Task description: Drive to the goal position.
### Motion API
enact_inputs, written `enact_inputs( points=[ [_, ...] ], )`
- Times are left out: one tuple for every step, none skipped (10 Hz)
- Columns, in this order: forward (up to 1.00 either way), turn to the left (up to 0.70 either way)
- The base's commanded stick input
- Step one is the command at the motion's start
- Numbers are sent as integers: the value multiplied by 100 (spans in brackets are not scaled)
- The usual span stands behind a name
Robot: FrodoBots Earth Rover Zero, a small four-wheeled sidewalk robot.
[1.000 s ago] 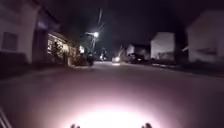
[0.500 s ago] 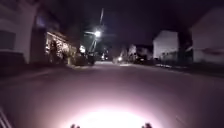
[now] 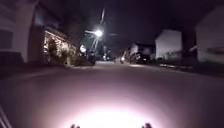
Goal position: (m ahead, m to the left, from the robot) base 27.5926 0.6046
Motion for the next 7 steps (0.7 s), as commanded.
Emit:
enact_inputs(
  points=[
    [100,0],
    [100,0],
    [100,0],
    [100,0],
    [100,0],
    [100,0],
    [100,0]
  ],
)
